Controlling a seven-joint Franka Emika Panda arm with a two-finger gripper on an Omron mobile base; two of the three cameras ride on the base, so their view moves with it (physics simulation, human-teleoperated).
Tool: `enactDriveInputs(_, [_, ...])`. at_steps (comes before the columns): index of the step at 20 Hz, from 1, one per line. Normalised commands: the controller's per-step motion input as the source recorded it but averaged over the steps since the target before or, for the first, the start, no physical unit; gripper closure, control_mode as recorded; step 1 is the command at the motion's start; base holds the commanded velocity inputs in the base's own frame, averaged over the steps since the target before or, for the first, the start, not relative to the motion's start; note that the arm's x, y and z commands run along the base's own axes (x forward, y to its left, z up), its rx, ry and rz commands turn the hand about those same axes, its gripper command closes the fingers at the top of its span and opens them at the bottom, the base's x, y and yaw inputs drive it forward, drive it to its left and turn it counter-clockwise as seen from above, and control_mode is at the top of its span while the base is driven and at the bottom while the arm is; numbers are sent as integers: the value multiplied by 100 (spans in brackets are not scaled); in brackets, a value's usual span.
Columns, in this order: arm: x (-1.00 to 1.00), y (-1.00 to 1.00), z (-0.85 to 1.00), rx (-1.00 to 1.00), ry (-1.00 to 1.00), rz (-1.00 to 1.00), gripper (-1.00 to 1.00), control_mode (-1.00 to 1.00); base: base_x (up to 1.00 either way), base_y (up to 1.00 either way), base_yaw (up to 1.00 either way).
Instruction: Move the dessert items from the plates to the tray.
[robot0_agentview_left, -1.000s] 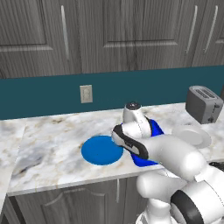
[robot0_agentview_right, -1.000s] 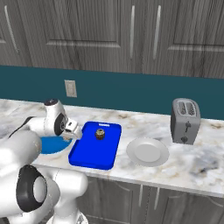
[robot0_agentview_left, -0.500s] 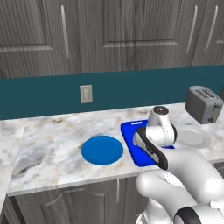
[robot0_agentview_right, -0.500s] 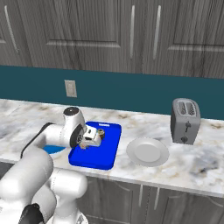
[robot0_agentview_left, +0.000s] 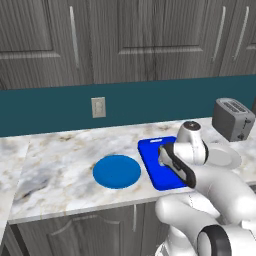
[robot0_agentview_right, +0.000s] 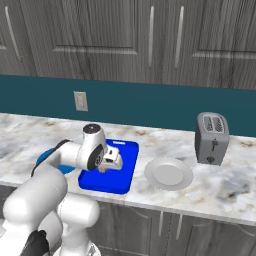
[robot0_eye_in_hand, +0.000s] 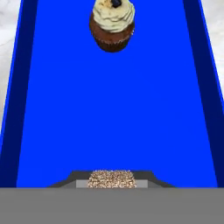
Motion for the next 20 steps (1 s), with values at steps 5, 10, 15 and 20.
enactDriveInputs(5, [16, 0, -29, 0, 13, 0, 100, -100, 0, 0, 0])
enactDriveInputs(10, [18, 0, -36, 0, 8, 0, 100, -100, 0, 0, 0])
enactDriveInputs(15, [10, 0, -33, 0, 7, 0, 100, -100, 0, 0, 0])
enactDriveInputs(20, [0, 0, 0, 0, 0, 0, -100, -100, 0, 0, 0])
